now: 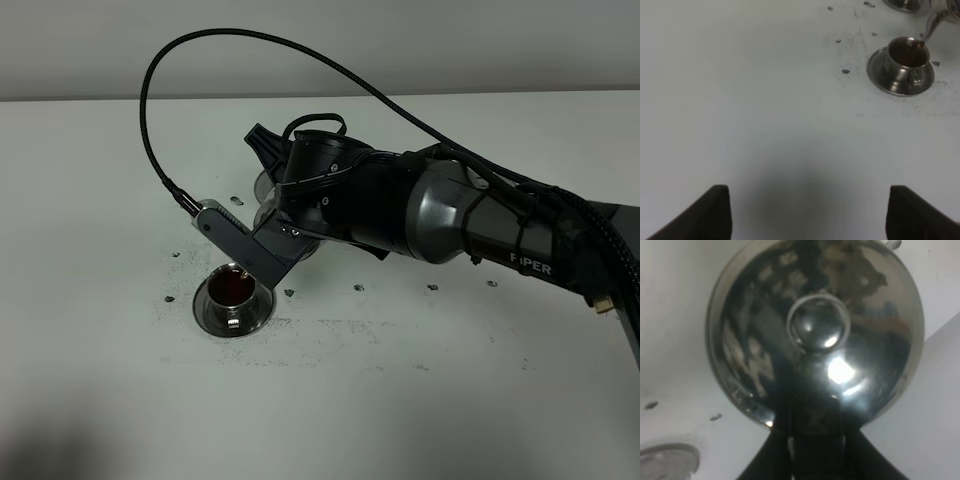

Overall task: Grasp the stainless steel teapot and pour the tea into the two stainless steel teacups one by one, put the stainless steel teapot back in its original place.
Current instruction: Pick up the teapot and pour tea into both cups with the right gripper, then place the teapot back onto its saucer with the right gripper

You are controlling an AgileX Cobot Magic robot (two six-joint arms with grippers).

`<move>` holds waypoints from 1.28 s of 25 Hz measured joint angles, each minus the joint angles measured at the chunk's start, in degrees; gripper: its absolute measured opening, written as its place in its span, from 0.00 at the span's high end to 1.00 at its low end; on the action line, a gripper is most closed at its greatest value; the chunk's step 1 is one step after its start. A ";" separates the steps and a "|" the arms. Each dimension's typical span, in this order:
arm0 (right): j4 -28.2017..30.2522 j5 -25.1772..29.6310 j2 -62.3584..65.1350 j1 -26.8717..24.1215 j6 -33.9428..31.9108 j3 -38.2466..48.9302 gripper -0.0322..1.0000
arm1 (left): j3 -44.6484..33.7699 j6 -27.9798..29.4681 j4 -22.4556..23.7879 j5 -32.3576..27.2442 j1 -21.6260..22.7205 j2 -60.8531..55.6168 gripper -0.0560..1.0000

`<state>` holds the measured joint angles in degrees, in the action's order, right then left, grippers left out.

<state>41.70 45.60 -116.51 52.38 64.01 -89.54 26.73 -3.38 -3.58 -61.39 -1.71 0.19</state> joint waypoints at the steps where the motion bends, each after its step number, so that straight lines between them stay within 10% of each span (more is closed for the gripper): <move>1: -0.79 0.06 0.00 -0.15 -0.14 -0.24 0.77 | 0.00 0.00 0.00 0.00 0.00 0.00 0.35; 24: -30.70 1.58 7.01 -8.21 -0.94 0.83 0.77 | 0.00 0.00 0.00 0.00 0.00 0.00 0.35; 32: -45.21 -4.17 17.70 -9.64 -12.05 14.12 0.77 | 0.00 0.00 0.00 0.00 0.00 0.00 0.35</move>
<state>-3.51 41.43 -98.81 42.74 51.95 -75.42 26.73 -3.38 -3.58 -61.39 -1.71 0.19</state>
